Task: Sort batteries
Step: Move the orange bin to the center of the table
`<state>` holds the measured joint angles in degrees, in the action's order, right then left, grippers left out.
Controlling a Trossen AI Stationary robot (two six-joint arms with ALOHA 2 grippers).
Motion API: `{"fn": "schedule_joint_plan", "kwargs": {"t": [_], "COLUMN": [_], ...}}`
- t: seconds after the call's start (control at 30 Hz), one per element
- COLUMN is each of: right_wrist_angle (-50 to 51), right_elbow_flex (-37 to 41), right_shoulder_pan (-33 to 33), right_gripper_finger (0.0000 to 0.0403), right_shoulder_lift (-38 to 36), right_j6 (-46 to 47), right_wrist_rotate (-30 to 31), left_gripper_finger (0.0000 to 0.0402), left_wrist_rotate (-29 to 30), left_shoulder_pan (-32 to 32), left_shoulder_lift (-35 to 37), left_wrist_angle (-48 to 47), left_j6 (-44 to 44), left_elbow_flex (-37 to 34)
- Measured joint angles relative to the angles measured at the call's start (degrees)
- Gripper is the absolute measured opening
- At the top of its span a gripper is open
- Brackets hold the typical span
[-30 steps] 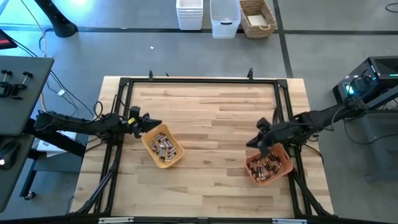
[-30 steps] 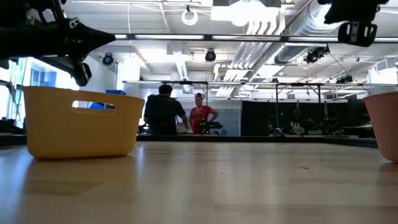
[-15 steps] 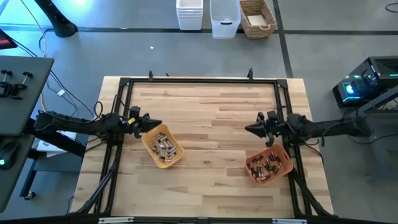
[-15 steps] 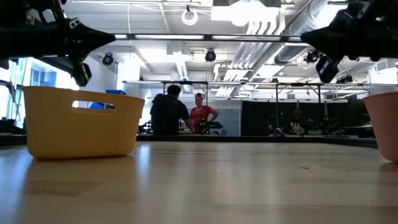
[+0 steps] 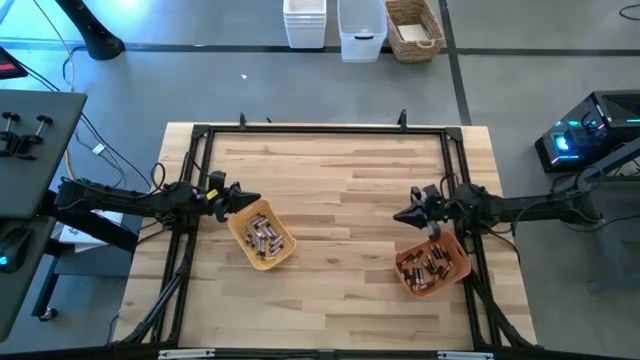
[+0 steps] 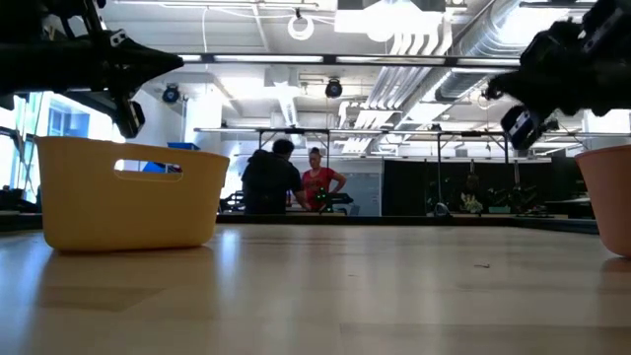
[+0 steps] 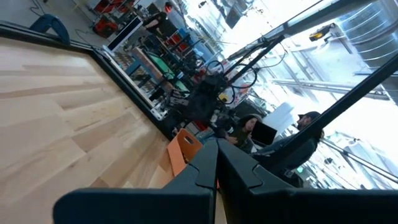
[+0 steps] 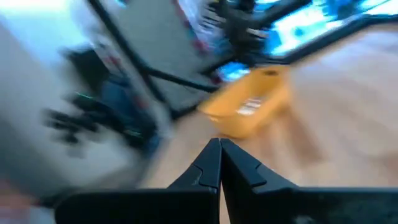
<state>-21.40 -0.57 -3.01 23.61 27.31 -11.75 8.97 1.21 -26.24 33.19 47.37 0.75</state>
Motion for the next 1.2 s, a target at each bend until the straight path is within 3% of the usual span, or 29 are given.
{"fn": "schedule_joint_plan", "kwargs": {"t": [0.2, 0.37, 0.47, 0.6, 0.77, 1.0, 1.2], "right_wrist_angle": [-4.2, 13.7, 26.5, 31.1, 28.0, 22.9, 18.0], "right_elbow_flex": [-2.3, -4.8, -5.3, -5.3, -5.4, -7.7, -10.6], "right_shoulder_pan": [2.4, 9.5, 14.2, 18.6, 20.8, 20.6, 18.6], "right_gripper_finger": [0.0, 0.0, 0.0, 0.0, 0.0, 0.0, 0.0], "right_shoulder_lift": [-0.1, 0.0, 0.6, 2.3, 5.9, 13.7, 24.2], "right_j6": [16.6, 24.2, 26.3, 26.9, 29.0, 25.2, 20.2], "right_wrist_rotate": [-17.7, -23.3, -20.2, -11.1, -2.4, 2.2, 2.5], "left_gripper_finger": [0.0, 0.0, 0.0, 0.0, 0.0, 0.0, 0.0], "left_wrist_rotate": [0.0, 0.0, 0.0, 0.0, 0.0, 0.0, 0.0], "left_shoulder_pan": [0.0, 0.0, 0.0, 0.0, 0.0, 0.0, 0.0], "left_shoulder_lift": [0.0, 0.0, 0.0, 0.0, 0.0, 0.0, 0.0], "left_wrist_angle": [-0.3, -0.4, -0.5, -0.4, -0.4, -0.5, -0.5], "left_j6": [0.0, 0.0, 0.0, 0.0, 0.0, 0.0, 0.0], "left_elbow_flex": [0.0, 0.0, 0.0, 0.0, 0.0, 0.0, 0.0]}}
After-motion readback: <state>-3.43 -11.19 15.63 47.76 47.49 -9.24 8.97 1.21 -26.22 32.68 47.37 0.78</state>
